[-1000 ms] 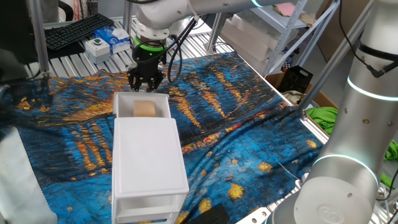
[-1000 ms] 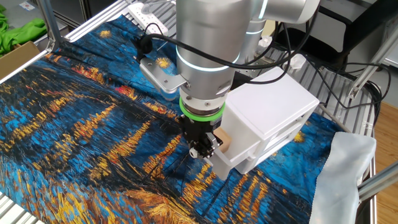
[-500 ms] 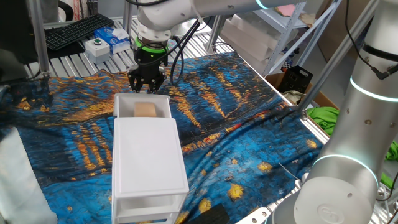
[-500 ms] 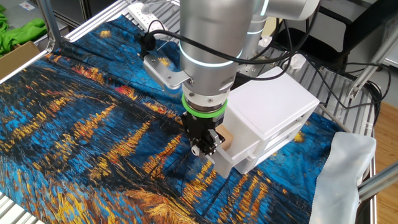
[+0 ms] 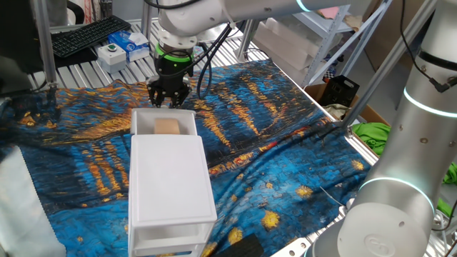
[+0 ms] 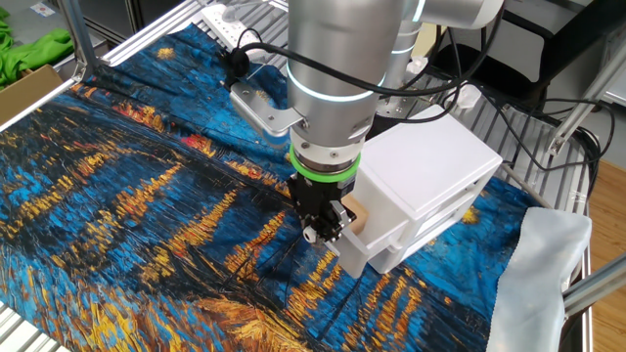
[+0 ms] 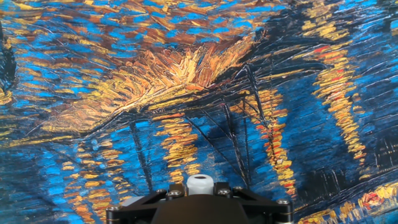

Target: Put things in the drawer

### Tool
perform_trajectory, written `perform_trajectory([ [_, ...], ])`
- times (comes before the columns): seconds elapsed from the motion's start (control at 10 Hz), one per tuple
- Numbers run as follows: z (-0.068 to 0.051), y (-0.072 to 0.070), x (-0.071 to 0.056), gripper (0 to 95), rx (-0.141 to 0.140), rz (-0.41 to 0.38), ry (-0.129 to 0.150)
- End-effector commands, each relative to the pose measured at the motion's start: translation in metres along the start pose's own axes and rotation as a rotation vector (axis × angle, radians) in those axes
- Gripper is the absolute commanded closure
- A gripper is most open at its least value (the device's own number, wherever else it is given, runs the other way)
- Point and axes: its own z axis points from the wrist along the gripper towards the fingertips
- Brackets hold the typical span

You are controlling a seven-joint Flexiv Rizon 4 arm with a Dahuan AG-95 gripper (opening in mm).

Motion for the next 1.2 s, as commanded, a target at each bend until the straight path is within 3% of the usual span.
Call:
perform_trajectory([
  [0.1, 0.000, -0.001, 0.002, 95.0, -0.002, -0.004, -0.004],
  [1.2, 0.001, -0.003, 0.013, 95.0, -0.020, 0.000, -0.019],
])
